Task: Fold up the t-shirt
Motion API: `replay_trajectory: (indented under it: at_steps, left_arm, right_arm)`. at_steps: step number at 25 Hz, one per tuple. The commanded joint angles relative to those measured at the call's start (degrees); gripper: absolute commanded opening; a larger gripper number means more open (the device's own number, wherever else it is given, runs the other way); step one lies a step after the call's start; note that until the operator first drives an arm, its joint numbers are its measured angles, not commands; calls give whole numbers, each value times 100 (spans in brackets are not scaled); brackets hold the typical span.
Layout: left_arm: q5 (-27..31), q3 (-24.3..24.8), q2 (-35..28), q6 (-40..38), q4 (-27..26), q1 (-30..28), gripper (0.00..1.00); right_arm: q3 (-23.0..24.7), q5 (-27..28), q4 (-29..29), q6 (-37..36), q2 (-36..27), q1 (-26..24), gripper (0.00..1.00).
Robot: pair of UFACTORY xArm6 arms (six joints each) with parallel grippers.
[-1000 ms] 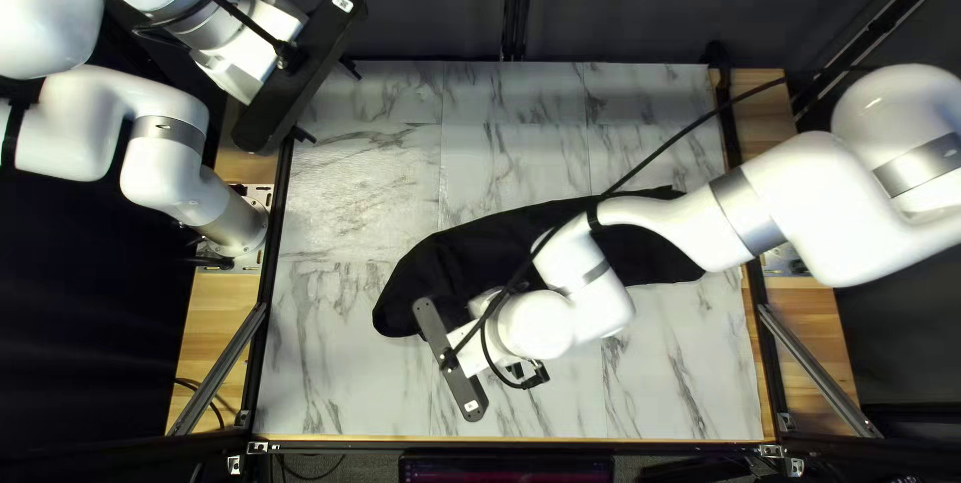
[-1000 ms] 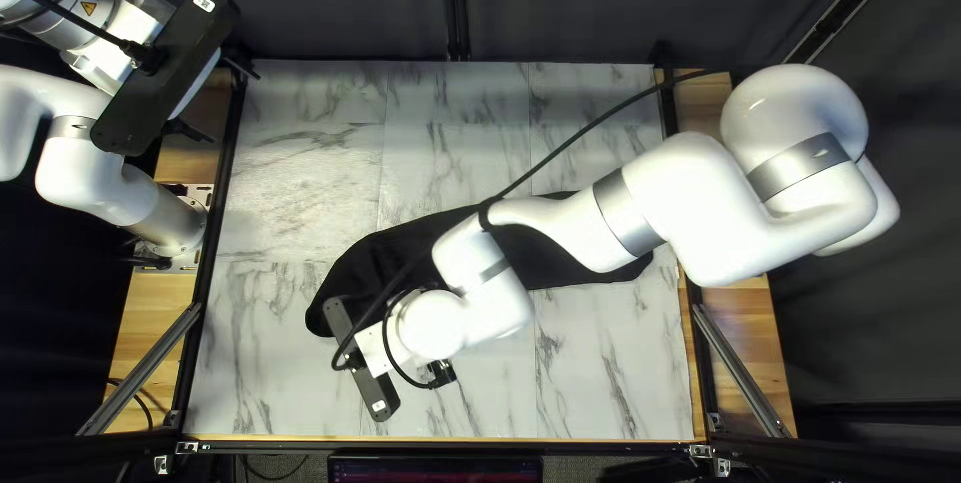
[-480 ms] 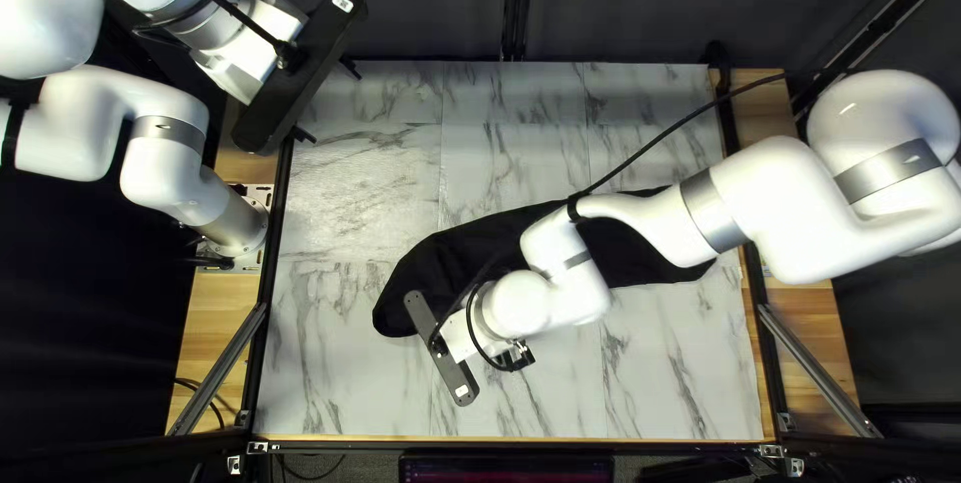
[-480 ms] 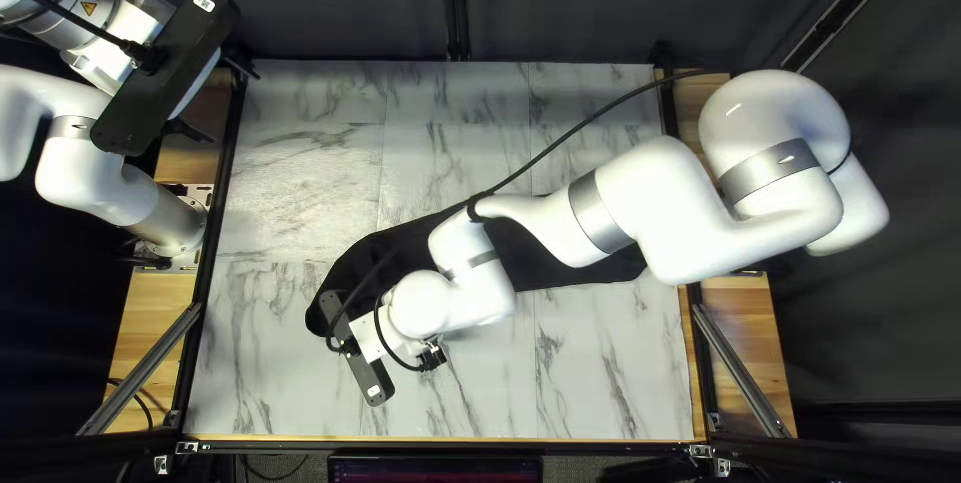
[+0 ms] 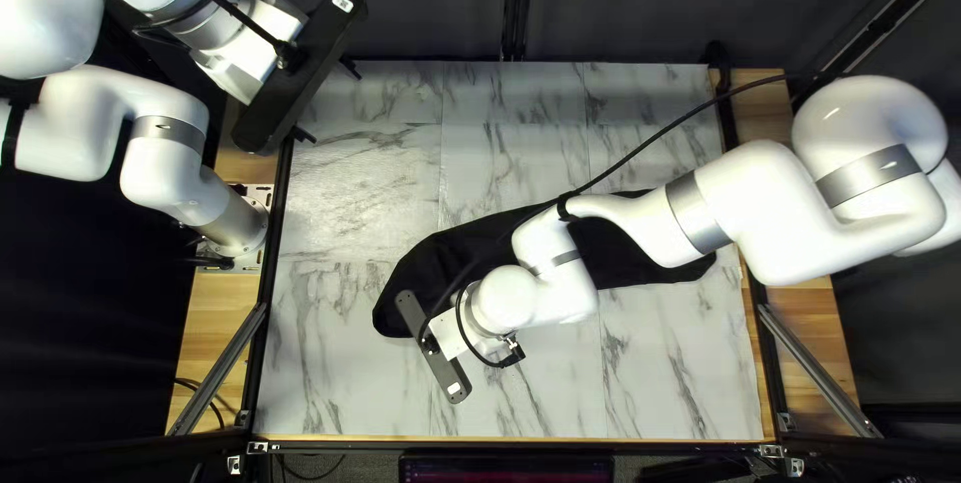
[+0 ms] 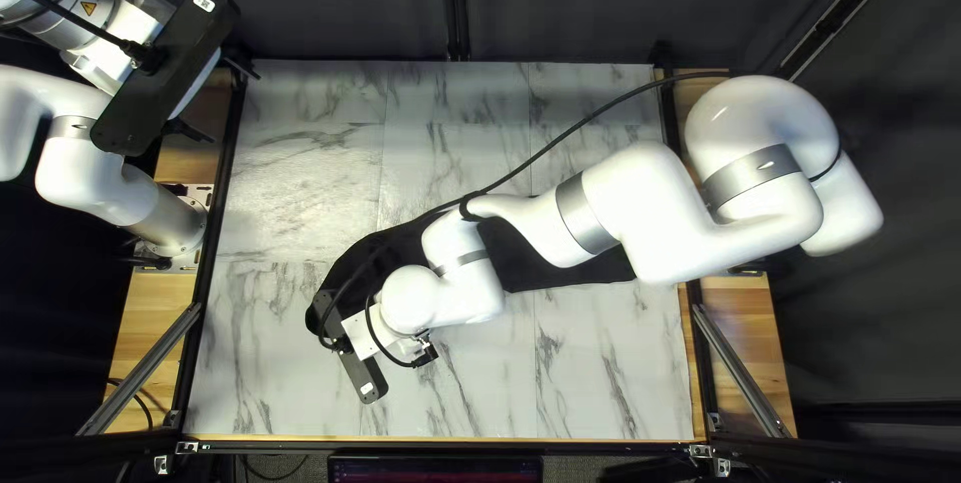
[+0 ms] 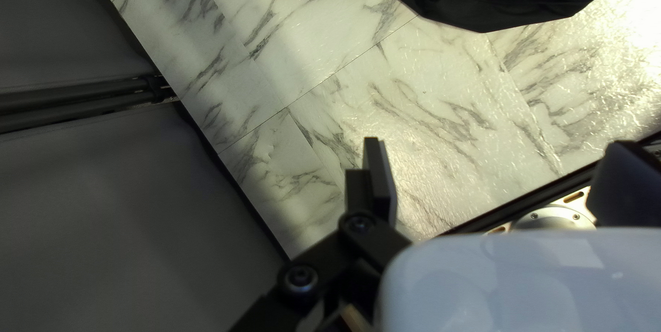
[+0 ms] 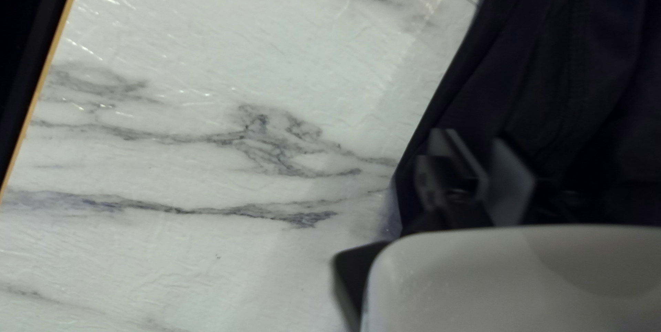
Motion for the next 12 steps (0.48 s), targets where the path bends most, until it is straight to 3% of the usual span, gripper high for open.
replay_trajectory:
  at_steps: [1, 5, 9, 12]
  left_arm:
    - [0, 0, 0, 0, 0, 0, 100]
    - [0, 0, 0, 0, 0, 0, 100]
    - [0, 0, 0, 0, 0, 0, 100]
    - [0, 0, 0, 0, 0, 0, 100]
  right_arm:
    - [-666, 383, -200, 115, 269, 122, 0]
    - [-1240, 594, -357, 205, 541, 236, 0]
    - [-2290, 907, -468, 217, 1146, 391, 0]
    - [-2641, 986, -511, 212, 1366, 474, 0]
